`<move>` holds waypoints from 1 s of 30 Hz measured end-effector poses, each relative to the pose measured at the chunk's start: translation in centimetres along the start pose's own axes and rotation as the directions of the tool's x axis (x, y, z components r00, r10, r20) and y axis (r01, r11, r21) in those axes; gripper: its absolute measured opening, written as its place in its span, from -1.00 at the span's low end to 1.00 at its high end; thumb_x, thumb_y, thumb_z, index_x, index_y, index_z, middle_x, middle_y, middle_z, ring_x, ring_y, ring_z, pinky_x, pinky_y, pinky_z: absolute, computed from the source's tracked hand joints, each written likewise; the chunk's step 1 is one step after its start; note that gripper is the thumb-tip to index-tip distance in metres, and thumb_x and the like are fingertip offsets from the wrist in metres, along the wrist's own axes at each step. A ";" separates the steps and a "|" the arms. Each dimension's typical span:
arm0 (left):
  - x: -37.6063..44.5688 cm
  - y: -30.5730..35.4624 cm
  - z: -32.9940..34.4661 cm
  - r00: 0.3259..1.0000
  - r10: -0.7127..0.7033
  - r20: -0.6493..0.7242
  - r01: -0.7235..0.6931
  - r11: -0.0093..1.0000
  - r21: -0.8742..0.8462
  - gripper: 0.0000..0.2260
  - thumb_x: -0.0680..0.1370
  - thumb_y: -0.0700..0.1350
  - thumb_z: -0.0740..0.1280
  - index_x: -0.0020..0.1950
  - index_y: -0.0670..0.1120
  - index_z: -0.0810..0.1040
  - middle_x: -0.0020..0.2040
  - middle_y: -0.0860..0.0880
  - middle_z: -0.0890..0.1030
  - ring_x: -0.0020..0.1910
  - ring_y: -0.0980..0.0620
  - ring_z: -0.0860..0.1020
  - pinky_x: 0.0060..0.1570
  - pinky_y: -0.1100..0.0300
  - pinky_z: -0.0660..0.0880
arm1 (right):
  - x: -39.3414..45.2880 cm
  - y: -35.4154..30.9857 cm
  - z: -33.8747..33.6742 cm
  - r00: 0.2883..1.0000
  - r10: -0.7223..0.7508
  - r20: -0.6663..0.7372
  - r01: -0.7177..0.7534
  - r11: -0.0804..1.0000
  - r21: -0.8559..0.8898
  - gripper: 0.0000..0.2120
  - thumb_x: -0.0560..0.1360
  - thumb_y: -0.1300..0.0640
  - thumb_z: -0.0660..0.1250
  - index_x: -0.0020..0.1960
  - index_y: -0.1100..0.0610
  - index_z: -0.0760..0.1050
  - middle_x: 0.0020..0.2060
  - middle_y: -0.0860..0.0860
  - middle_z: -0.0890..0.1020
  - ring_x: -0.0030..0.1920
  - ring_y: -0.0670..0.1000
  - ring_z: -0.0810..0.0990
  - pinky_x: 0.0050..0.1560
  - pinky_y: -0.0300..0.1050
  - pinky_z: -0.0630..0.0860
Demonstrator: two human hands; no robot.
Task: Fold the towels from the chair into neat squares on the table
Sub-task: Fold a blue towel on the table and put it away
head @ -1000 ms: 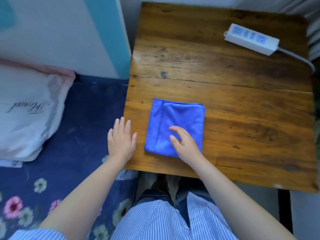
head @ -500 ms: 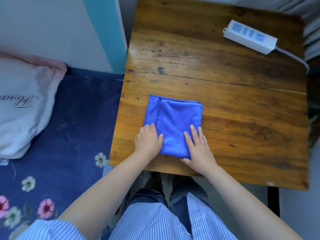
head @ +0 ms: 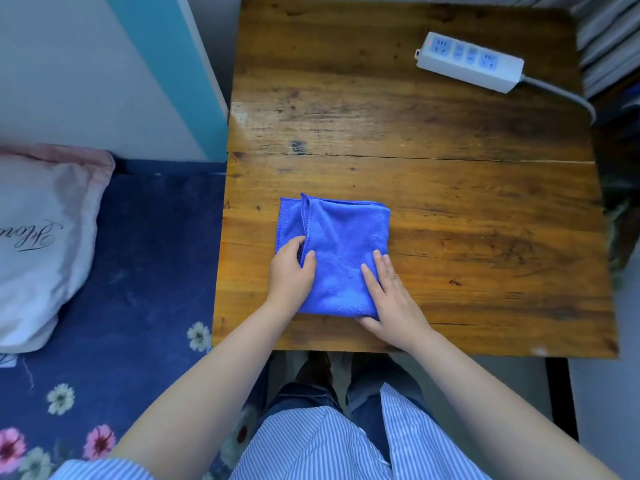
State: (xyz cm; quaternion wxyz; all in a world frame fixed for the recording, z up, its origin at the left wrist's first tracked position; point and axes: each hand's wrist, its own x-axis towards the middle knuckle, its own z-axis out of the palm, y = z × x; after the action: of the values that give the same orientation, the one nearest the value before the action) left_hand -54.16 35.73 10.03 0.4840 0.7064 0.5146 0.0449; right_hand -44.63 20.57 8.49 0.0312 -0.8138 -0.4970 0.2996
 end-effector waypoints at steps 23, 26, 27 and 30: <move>-0.5 -5.5 -0.2 0.899 0.292 0.327 -0.430 0.444 0.786 -0.50 0.44 0.03 0.07 0.17 -0.23 0.58 0.19 -0.19 0.60 0.17 -0.15 0.58 0.24 0.03 0.22 | 1.6 -2.5 3.0 0.987 0.004 -0.160 -0.044 0.968 -0.245 -0.46 0.42 -0.03 0.03 0.30 0.27 0.22 0.30 0.24 0.46 0.44 0.15 0.13 0.42 -0.08 -0.07; -0.3 -6.0 -0.2 0.888 0.268 0.373 -0.454 0.392 0.800 -0.48 0.43 0.06 0.07 0.18 -0.23 0.57 0.19 -0.19 0.59 0.17 -0.14 0.58 0.24 0.06 0.20 | 2.0 -3.0 2.3 0.987 0.007 -0.163 -0.050 0.964 -0.262 -0.45 0.40 -0.02 0.03 0.27 0.29 0.29 0.24 0.23 0.52 0.32 0.21 0.42 0.39 0.01 0.14; -0.3 -6.1 -0.2 0.887 0.272 0.373 -0.455 0.388 0.801 -0.47 0.43 0.06 0.07 0.18 -0.23 0.57 0.19 -0.19 0.60 0.16 -0.14 0.59 0.23 0.06 0.20 | 2.5 -3.2 1.8 0.987 0.014 -0.161 -0.057 0.962 -0.267 -0.44 0.39 -0.02 0.03 0.26 0.29 0.36 0.22 0.22 0.54 0.26 0.20 0.50 0.33 0.07 0.28; -0.3 -6.0 -0.2 0.886 0.292 0.359 -0.453 0.387 0.803 -0.47 0.44 0.07 0.06 0.18 -0.23 0.57 0.19 -0.19 0.60 0.16 -0.14 0.59 0.23 0.06 0.21 | 5.4 -3.3 0.0 0.985 0.012 -0.173 -0.063 0.953 -0.296 -0.43 0.39 -0.02 0.01 0.20 0.28 0.51 0.21 0.20 0.56 0.22 0.18 0.55 0.13 0.14 0.51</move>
State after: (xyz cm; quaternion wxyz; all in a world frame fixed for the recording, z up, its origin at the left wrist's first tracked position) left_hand -58.52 35.66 5.88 0.0747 0.9496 0.2521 -0.1708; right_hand -45.50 26.64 7.14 -0.0566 -0.8408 -0.5168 0.1510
